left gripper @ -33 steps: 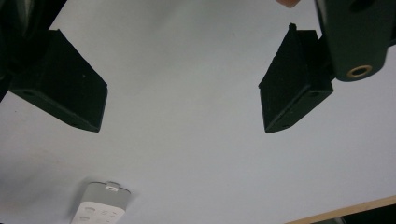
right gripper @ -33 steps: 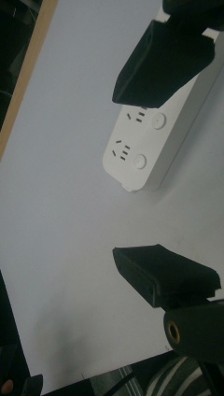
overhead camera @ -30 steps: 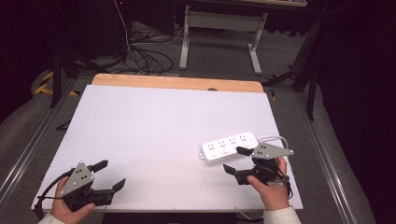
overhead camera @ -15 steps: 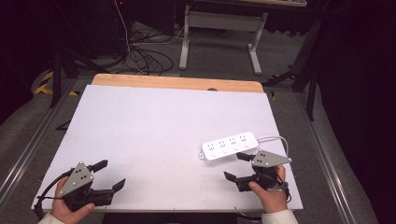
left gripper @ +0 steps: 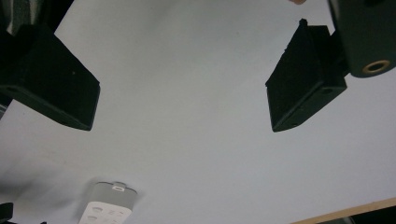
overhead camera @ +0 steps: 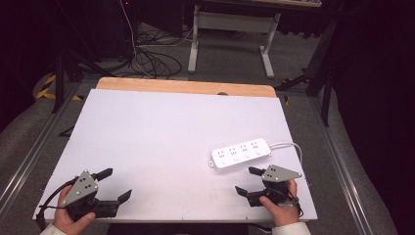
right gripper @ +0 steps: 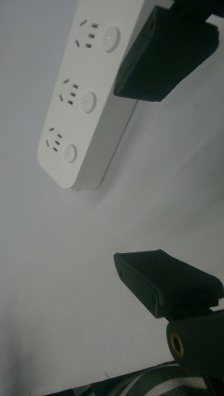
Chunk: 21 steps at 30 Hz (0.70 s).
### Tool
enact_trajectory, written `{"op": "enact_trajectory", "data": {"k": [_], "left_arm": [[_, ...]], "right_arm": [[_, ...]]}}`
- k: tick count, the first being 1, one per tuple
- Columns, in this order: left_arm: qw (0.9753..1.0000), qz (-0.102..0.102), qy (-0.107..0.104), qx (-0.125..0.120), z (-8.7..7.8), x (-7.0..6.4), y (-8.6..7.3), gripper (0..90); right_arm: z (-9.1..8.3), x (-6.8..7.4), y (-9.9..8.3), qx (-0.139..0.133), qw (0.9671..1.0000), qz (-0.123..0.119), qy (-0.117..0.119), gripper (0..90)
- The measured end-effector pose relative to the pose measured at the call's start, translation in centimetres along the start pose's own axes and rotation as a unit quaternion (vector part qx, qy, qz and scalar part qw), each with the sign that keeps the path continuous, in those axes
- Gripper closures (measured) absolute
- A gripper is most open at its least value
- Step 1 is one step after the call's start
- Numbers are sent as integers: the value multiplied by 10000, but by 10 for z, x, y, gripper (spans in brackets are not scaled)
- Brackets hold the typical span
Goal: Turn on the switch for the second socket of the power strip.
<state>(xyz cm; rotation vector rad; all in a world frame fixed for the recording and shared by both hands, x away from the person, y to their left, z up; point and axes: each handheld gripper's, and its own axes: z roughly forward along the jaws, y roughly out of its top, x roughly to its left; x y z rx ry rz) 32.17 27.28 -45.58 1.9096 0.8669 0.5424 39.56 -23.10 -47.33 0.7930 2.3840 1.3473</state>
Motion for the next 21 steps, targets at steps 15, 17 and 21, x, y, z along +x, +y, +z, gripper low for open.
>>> {"op": "enact_trajectory", "data": {"k": [15,17,21], "left_arm": [[9999,77,72,23,4,2,-3,89],[9999,65,71,29,4,2,-3,87],[10000,34,63,22,3,3,-5,79]], "right_arm": [[4,-1,-7,260,9990,217,-285,98],[4,0,-6,277,9988,156,-367,85],[5,1,-5,264,9990,75,-361,85]]}}
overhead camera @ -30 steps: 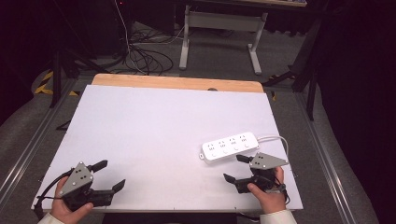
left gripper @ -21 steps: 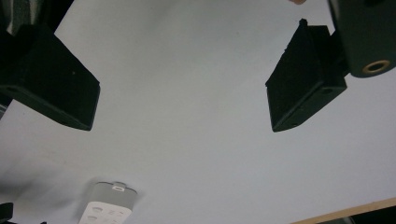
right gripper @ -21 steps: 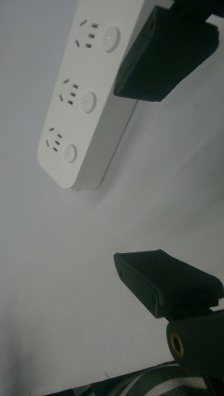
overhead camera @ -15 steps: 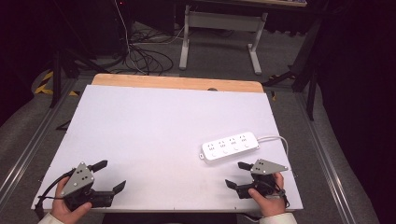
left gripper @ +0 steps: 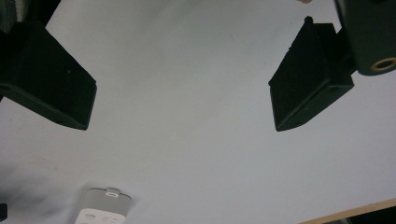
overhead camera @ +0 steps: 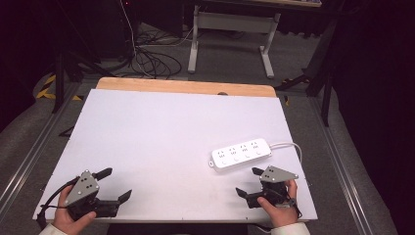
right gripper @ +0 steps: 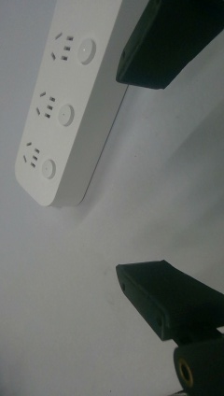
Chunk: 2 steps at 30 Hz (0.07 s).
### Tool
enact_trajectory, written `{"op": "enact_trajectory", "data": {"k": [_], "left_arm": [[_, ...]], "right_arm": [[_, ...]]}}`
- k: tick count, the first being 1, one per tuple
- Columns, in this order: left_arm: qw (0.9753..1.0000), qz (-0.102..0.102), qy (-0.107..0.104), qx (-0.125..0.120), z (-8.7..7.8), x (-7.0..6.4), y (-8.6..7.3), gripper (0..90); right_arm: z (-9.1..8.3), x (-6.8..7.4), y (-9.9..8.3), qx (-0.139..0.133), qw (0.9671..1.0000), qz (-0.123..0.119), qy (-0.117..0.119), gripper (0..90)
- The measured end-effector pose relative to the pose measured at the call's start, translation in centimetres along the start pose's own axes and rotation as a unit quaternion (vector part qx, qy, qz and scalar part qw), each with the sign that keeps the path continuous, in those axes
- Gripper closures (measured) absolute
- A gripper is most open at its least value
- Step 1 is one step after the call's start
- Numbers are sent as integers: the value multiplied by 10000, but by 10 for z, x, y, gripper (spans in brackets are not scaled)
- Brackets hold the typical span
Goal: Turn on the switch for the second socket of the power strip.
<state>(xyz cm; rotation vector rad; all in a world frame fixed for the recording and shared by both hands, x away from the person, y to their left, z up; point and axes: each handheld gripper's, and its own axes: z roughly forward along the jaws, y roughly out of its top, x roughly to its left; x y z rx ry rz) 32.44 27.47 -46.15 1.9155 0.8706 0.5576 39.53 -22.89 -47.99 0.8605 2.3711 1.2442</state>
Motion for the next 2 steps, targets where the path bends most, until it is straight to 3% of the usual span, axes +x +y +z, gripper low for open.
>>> {"op": "enact_trajectory", "data": {"k": [2], "left_arm": [[10000,8,20,-7,-1,1,-1,79]], "right_arm": [[0,0,1,-19,10000,-23,-24,86]]}}
